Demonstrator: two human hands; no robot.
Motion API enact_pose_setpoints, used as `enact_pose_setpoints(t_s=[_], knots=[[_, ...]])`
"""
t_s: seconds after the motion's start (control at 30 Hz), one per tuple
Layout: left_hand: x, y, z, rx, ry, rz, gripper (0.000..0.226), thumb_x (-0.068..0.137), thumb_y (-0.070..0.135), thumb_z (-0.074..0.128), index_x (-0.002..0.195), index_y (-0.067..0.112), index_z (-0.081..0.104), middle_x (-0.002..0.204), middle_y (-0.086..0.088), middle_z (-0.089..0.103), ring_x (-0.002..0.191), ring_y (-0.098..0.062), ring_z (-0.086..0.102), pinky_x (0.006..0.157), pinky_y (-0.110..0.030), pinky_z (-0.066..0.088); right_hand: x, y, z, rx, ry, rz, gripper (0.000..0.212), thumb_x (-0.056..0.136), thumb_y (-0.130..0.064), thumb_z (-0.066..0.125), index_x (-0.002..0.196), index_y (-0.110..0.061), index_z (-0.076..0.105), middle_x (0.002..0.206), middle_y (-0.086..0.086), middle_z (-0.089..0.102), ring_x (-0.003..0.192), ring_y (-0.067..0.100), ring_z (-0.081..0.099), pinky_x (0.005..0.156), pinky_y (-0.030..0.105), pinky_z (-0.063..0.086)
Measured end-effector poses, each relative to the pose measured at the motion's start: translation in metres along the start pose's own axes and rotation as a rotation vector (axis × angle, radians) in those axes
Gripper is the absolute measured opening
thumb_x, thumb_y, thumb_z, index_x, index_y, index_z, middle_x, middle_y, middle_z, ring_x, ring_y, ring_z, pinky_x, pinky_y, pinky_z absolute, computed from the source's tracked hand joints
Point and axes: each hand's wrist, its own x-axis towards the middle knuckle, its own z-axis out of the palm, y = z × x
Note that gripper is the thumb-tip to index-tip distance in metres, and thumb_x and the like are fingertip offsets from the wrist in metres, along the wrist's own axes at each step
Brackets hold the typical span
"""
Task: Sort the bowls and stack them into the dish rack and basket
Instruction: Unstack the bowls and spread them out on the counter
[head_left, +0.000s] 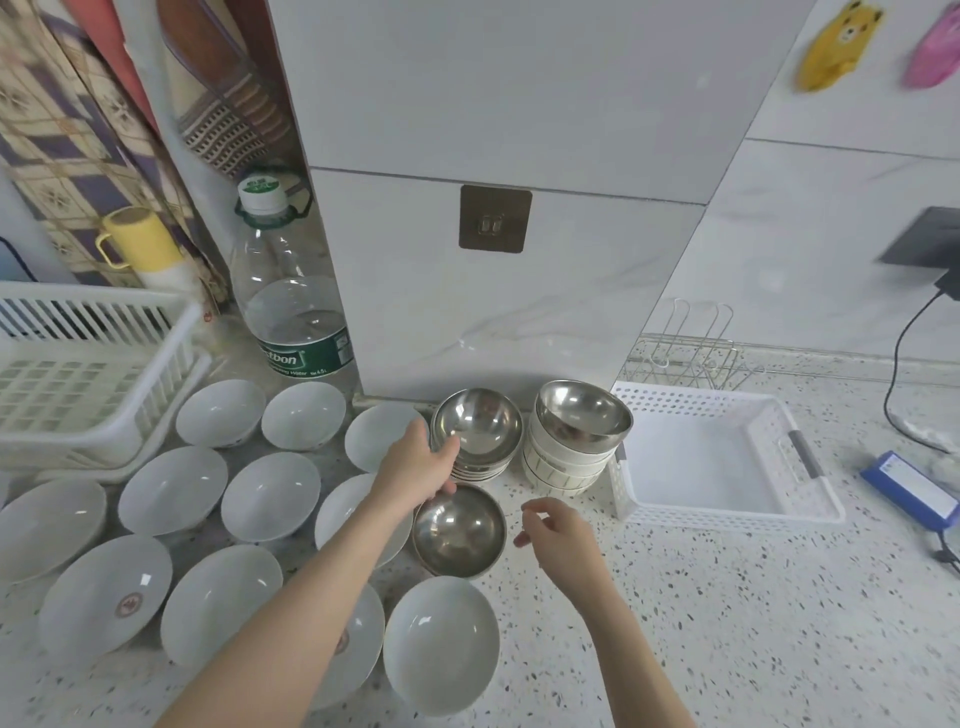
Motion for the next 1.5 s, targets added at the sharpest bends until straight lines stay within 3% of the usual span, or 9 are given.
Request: enact_pose_setpoints(t_s=[0.23, 0.37, 0.53, 0.63, 0.8, 0.93, 1.07, 1.27, 1.5], knots=[[0.025, 0.001, 0.006, -0.121, -0.034, -0.061, 0.037, 0.093, 0.018, 0.055, 0.126, 0.026, 0.043, 0.069, -0.004, 0.073, 0.029, 0.000, 0.050, 0.030, -0.015, 0.031, 0.015, -0.007, 0.006, 0.056, -0.003, 0.001, 0.022, 0.093, -0.024, 0.048, 0.112, -0.027, 0.059, 0.075, -0.009, 0.073, 0.038, 0.000, 0.041, 0.042, 0.017, 0.039], [0.034, -0.005, 0.006, -0.221, -0.010, -0.082, 0.050, 0.094, 0.014, 0.054, 0.140, 0.031, 0.041, 0.063, -0.006, 0.073, 0.029, -0.002, 0.047, 0.030, -0.017, 0.030, 0.022, -0.010, 0.008, 0.100, 0.013, 0.024, 0.021, 0.094, -0.021, 0.048, 0.109, -0.025, 0.060, 0.074, -0.006, 0.073, 0.036, 0.002, 0.038, 0.040, 0.018, 0.036], [0.032, -0.002, 0.003, -0.271, -0.026, -0.047, 0.065, 0.095, 0.012, 0.053, 0.152, 0.034, 0.029, 0.063, -0.007, 0.072, 0.031, -0.002, 0.049, 0.031, -0.017, 0.031, 0.031, -0.019, 0.009, 0.086, 0.036, 0.025, 0.014, 0.093, -0.022, 0.048, 0.093, -0.030, 0.059, 0.070, -0.007, 0.073, 0.034, 0.002, 0.037, 0.042, 0.021, 0.035], [0.029, 0.001, -0.004, -0.322, -0.021, -0.029, 0.065, 0.095, 0.011, 0.054, 0.151, 0.034, 0.030, 0.062, -0.008, 0.070, 0.034, -0.004, 0.050, 0.033, -0.017, 0.033, 0.037, -0.025, 0.011, 0.062, 0.056, 0.040, 0.021, 0.092, -0.021, 0.045, 0.081, -0.032, 0.059, 0.067, -0.008, 0.072, 0.036, 0.001, 0.038, 0.045, 0.023, 0.036], [0.016, -0.004, -0.025, -0.556, -0.008, -0.025, 0.061, 0.092, 0.005, 0.051, 0.137, 0.045, 0.043, 0.054, -0.009, 0.065, 0.036, -0.007, 0.043, 0.035, -0.017, 0.030, 0.047, -0.033, 0.022, 0.084, 0.060, 0.071, 0.029, 0.095, -0.028, 0.041, 0.074, -0.014, 0.055, 0.065, 0.000, 0.071, 0.050, 0.007, 0.046, 0.055, 0.027, 0.038], [0.000, -0.017, -0.042, -0.719, 0.038, -0.027, 0.053, 0.092, 0.001, 0.048, 0.129, 0.039, 0.055, 0.056, -0.010, 0.061, 0.042, -0.010, 0.041, 0.034, -0.017, 0.025, 0.056, -0.042, 0.035, 0.065, 0.085, 0.081, 0.036, 0.094, -0.042, 0.040, 0.095, -0.010, 0.058, 0.071, 0.001, 0.072, 0.079, 0.017, 0.064, 0.074, 0.037, 0.049], [-0.018, -0.032, -0.053, -0.797, 0.094, -0.048, 0.046, 0.095, 0.000, 0.045, 0.126, 0.031, 0.059, 0.056, -0.008, 0.058, 0.048, -0.013, 0.037, 0.036, -0.018, 0.019, 0.063, -0.044, 0.046, -0.050, 0.123, 0.089, 0.046, 0.096, -0.040, 0.040, 0.109, -0.001, 0.059, 0.095, 0.012, 0.072, 0.094, 0.027, 0.063, 0.082, 0.037, 0.050], [-0.050, -0.058, -0.060, -0.842, 0.146, -0.103, 0.043, 0.097, 0.004, 0.049, 0.128, 0.032, 0.058, 0.060, -0.010, 0.056, 0.036, -0.005, 0.037, 0.033, -0.016, 0.021, 0.063, -0.049, 0.051, -0.092, 0.184, 0.125, 0.035, 0.094, -0.025, 0.044, 0.118, -0.001, 0.053, 0.107, 0.015, 0.069, 0.100, 0.031, 0.062, 0.078, 0.033, 0.048], [-0.075, -0.090, -0.080, -0.888, 0.150, -0.138, 0.041, 0.094, 0.006, 0.056, 0.117, 0.038, 0.064, 0.057, -0.009, 0.057, 0.045, -0.011, 0.032, 0.033, -0.018, 0.024, 0.062, -0.065, 0.051, 0.031, 0.259, 0.126, 0.039, 0.085, -0.010, 0.045, 0.123, -0.005, 0.047, 0.108, 0.019, 0.068, 0.101, 0.034, 0.063, 0.084, 0.038, 0.050]])
